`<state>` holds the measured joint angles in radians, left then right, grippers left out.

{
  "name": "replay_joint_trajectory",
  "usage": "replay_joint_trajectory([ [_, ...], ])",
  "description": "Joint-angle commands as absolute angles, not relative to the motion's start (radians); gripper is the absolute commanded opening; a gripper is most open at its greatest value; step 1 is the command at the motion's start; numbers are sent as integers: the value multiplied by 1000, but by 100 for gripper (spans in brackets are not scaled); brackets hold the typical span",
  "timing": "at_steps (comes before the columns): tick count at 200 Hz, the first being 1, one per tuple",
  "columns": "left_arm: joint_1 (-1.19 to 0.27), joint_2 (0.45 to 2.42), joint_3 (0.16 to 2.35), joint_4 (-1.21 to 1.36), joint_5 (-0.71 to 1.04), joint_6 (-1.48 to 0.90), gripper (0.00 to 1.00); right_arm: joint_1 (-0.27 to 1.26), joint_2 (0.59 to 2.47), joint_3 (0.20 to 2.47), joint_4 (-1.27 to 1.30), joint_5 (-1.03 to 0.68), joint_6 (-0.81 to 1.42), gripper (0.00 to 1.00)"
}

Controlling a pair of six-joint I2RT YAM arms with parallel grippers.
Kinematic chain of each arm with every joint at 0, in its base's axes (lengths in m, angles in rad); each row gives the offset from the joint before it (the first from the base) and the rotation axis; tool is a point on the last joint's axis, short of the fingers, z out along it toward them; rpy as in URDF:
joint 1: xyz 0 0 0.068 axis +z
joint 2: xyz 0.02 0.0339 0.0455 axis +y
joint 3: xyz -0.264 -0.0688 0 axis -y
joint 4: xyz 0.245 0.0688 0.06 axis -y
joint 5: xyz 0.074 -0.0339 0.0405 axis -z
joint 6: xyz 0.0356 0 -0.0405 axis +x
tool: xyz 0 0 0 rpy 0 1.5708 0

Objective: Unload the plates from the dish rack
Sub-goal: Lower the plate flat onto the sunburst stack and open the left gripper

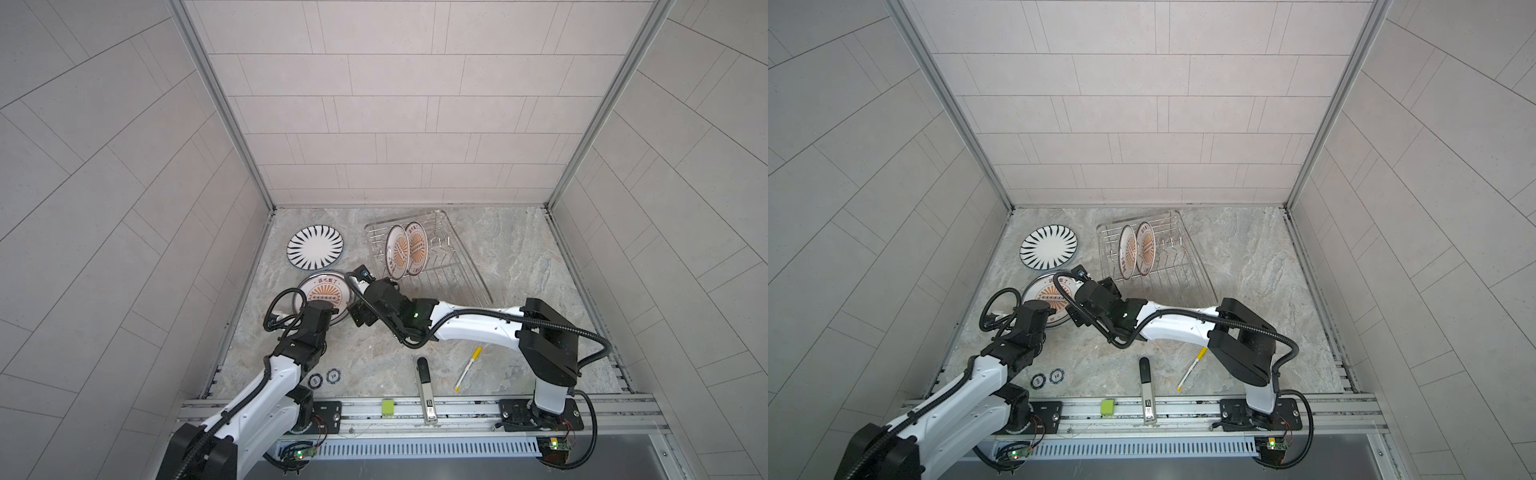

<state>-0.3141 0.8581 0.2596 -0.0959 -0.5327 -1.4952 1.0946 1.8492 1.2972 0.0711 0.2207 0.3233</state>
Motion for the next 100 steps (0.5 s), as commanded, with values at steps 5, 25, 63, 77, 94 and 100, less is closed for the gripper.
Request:
replay_joint_trajectory([
  [5,-307,883,288,-121,-596,-1460,63,1100,1793,1279,108,248,338,95],
  [25,-308,900,288,-117,-605,-1462,57,1101,1787,1266,115,253,339,95],
  [63,-308,884,288,-139,-641,-1462,57,1100,1777,1251,125,252,342,95],
  [77,-308,870,288,-145,-645,-1458,56,1100,1771,1244,134,250,344,95],
  [94,-308,832,288,-178,-660,-1447,58,1100,1756,1222,167,233,341,95],
  [100,-308,809,288,-189,-667,-1439,60,1100,1747,1209,186,221,339,95],
])
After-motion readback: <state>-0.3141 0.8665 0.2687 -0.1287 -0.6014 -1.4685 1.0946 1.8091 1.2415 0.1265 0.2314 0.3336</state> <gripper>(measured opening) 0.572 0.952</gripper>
